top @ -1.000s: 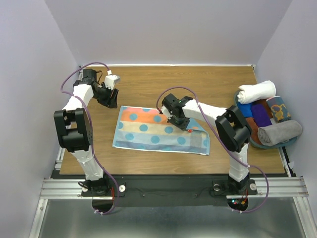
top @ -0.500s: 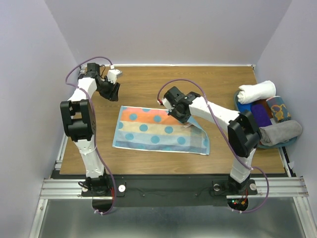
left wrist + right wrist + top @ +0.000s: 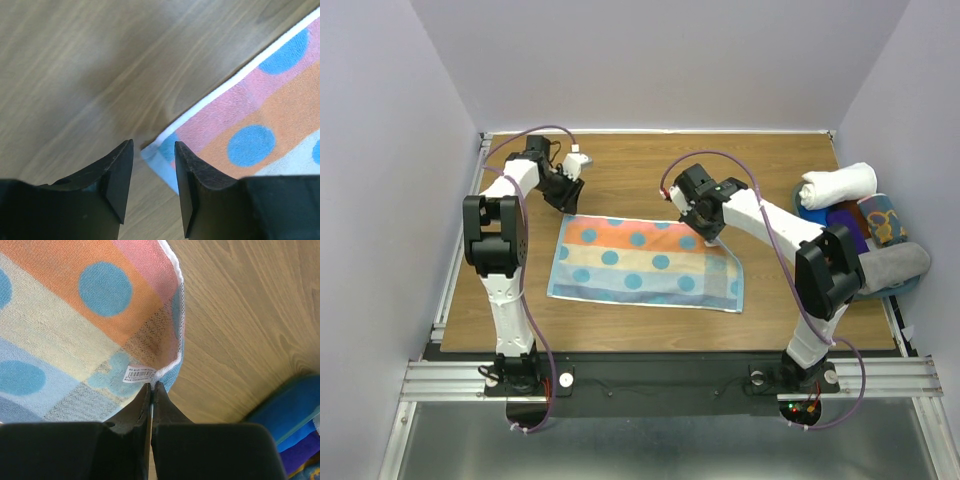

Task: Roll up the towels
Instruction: Flatten the towel, then fold the towel

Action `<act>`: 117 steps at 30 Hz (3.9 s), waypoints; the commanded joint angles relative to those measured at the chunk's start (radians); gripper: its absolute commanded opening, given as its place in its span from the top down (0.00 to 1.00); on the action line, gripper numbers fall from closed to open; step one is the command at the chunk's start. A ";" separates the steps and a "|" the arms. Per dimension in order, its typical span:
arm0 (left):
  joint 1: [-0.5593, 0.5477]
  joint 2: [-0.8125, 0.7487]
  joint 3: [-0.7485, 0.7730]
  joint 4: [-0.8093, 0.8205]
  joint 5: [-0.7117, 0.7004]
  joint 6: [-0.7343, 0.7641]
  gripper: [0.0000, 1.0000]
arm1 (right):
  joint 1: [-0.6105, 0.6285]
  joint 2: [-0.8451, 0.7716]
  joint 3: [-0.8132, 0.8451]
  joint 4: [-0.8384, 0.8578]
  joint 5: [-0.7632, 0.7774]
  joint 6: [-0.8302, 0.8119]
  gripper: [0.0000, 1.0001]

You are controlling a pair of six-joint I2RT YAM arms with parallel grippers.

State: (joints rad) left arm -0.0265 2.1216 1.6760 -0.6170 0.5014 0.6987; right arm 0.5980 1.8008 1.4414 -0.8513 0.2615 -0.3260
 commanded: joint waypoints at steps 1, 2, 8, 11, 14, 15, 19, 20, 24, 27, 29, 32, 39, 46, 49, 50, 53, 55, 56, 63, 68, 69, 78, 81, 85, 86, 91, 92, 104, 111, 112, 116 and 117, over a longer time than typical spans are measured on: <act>-0.009 0.008 -0.032 0.005 -0.037 0.002 0.51 | -0.003 -0.049 0.016 0.024 -0.021 -0.012 0.99; -0.009 0.008 -0.036 0.011 -0.046 0.001 0.51 | -0.003 -0.049 0.017 0.023 -0.022 -0.012 0.99; -0.013 0.003 -0.050 0.048 -0.124 0.001 0.45 | -0.003 -0.046 0.002 0.023 -0.041 -0.007 0.99; -0.013 -0.002 -0.056 0.059 -0.136 -0.002 0.45 | -0.004 -0.052 -0.004 0.024 -0.044 -0.007 1.00; -0.013 0.004 -0.049 0.042 -0.127 0.001 0.51 | -0.006 -0.057 -0.010 0.024 -0.041 -0.008 0.99; -0.013 0.003 -0.050 0.025 -0.112 0.005 0.52 | -0.007 -0.057 -0.010 0.024 -0.039 -0.007 0.99; -0.013 -0.025 -0.082 0.000 -0.074 0.033 0.62 | -0.029 -0.064 -0.012 0.026 -0.039 -0.015 0.99; -0.013 -0.028 -0.088 -0.003 -0.070 0.035 0.63 | -0.033 -0.066 -0.012 0.024 -0.039 -0.018 0.99; -0.013 -0.020 -0.091 -0.039 -0.043 0.047 0.71 | -0.052 -0.067 -0.010 0.024 -0.050 -0.021 0.99; -0.012 -0.020 -0.091 -0.036 -0.037 0.041 0.80 | -0.064 -0.072 -0.012 0.027 -0.057 -0.024 0.99; -0.012 -0.023 -0.085 -0.030 -0.035 0.032 0.88 | -0.078 -0.078 -0.015 0.028 -0.067 -0.027 0.99; -0.001 -0.032 -0.062 -0.023 -0.034 0.015 1.00 | -0.118 -0.083 -0.024 0.038 -0.088 -0.041 0.99; 0.019 -0.081 -0.025 -0.029 -0.020 0.036 1.00 | -0.273 -0.092 -0.035 0.083 -0.232 -0.097 1.00; 0.049 -0.202 -0.084 0.006 0.023 0.079 1.00 | -0.339 -0.106 -0.033 0.098 -0.376 -0.149 0.99; 0.051 -0.265 -0.122 0.016 0.032 0.108 1.00 | -0.352 -0.132 -0.045 0.101 -0.428 -0.171 0.99; 0.051 -0.282 -0.143 0.014 0.037 0.120 1.00 | -0.362 -0.139 -0.053 0.101 -0.442 -0.186 0.99; 0.053 -0.334 -0.176 -0.027 0.049 0.191 1.00 | -0.385 -0.182 -0.090 0.103 -0.502 -0.215 0.99; 0.053 -0.367 -0.222 -0.055 0.051 0.228 1.00 | -0.391 -0.208 -0.130 0.101 -0.522 -0.245 0.99; 0.056 -0.406 -0.243 -0.062 0.049 0.246 1.00 | -0.394 -0.242 -0.144 0.100 -0.542 -0.257 0.99; 0.073 -0.610 -0.496 -0.101 0.013 0.393 1.00 | -0.402 -0.408 -0.317 0.100 -0.591 -0.407 0.99; 0.074 -0.736 -0.634 -0.107 -0.006 0.467 1.00 | -0.402 -0.492 -0.450 0.098 -0.645 -0.488 0.99; 0.073 -0.744 -0.665 -0.115 -0.004 0.472 1.00 | -0.402 -0.501 -0.467 0.098 -0.654 -0.498 0.99; 0.073 -0.759 -0.828 -0.073 -0.050 0.527 1.00 | -0.380 -0.508 -0.587 0.047 -0.757 -0.562 0.99; 0.071 -0.752 -0.865 -0.032 -0.075 0.527 1.00 | -0.368 -0.495 -0.628 0.049 -0.755 -0.571 0.98; 0.071 -0.727 -0.863 -0.007 -0.078 0.506 1.00 | -0.349 -0.477 -0.644 0.049 -0.749 -0.576 0.96; 0.071 -0.721 -0.860 -0.006 -0.078 0.501 1.00 | -0.343 -0.472 -0.645 0.049 -0.748 -0.574 0.96; 0.073 -0.693 -0.817 -0.010 -0.058 0.484 1.00 | -0.328 -0.431 -0.616 0.072 -0.706 -0.558 0.99; 0.073 -0.692 -0.800 -0.012 -0.055 0.479 1.00 | -0.328 -0.425 -0.590 0.083 -0.688 -0.542 0.99; 0.073 -0.611 -0.667 -0.021 -0.014 0.403 1.00 | -0.328 -0.267 -0.437 0.170 -0.539 -0.515 0.99; 0.071 -0.594 -0.661 -0.010 -0.012 0.394 1.00 | -0.330 -0.179 -0.330 0.196 -0.528 -0.493 0.99; 0.071 -0.594 -0.661 -0.010 -0.009 0.394 1.00 | -0.328 -0.181 -0.322 0.195 -0.527 -0.493 0.99; 0.073 -0.611 -0.653 -0.013 -0.001 0.394 1.00 | -0.328 -0.248 -0.329 0.190 -0.535 -0.489 0.99; 0.073 -0.612 -0.647 -0.018 0.003 0.392 1.00 | -0.330 -0.268 -0.334 0.186 -0.541 -0.489 0.99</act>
State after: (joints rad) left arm 0.0395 1.5246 0.9821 -0.6224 0.4892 1.0973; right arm 0.2695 1.6157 1.0843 -0.6773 -0.2920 -0.8257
